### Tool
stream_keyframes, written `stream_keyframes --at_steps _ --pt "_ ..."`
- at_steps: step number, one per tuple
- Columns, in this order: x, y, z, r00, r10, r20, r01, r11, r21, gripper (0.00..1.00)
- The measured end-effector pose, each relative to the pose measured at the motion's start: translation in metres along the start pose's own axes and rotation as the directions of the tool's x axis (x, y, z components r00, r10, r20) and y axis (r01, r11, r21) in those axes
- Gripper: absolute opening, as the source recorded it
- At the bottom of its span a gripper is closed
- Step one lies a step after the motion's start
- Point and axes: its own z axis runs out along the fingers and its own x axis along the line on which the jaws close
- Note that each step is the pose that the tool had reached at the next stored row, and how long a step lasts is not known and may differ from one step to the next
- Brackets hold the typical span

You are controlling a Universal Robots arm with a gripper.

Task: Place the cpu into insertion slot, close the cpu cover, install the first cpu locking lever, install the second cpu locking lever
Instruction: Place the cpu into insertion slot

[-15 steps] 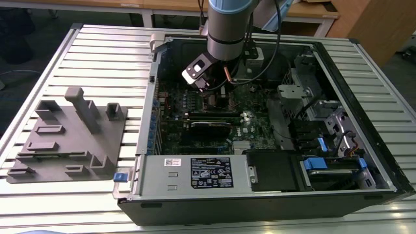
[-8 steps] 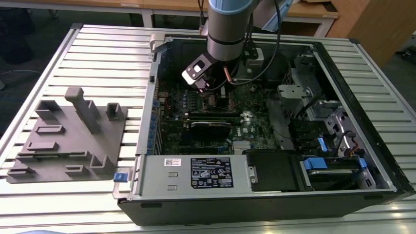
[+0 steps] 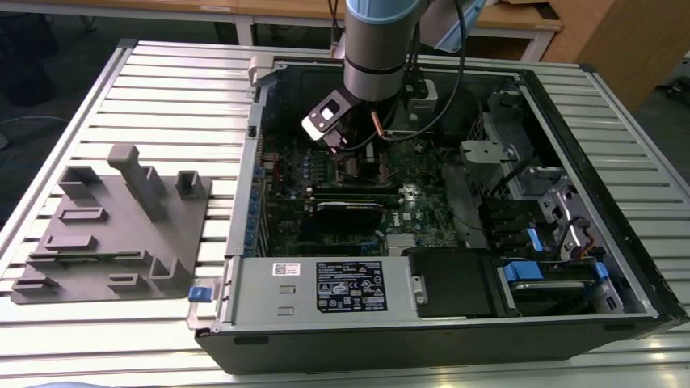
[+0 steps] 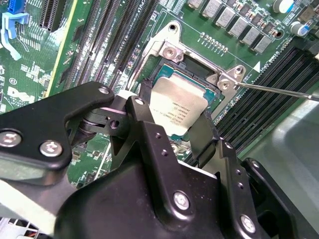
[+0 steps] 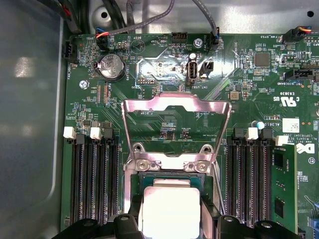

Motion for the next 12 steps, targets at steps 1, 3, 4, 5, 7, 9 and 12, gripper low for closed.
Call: stream_keyframes --at_steps 1,3,4,5,7,9,12 --pt "0.0 0.0 0.0 1.0 0.0 0.0 0.0 1.0 0.0 0.54" --pt "0.0 0.0 0.0001 1.0 0.0 -0.0001 0.0 1.0 -0.0001 0.54" --pt "0.0 0.0 0.0001 1.0 0.0 -0.0001 0.0 1.0 0.0 0.54" --pt "0.0 0.0 0.0001 1.0 0.0 -0.0001 0.0 1.0 0.0 0.54" --pt "0.0 0.0 0.0002 1.0 0.0 -0.0001 0.0 1.0 0.0 0.54" --pt "0.0 0.0 0.0002 1.0 0.0 0.0 0.0 1.0 0.0 0.54" --pt "0.0003 0.0001 0.0009 1.0 0.0 -0.0018 0.0 1.0 -0.0012 0.55"
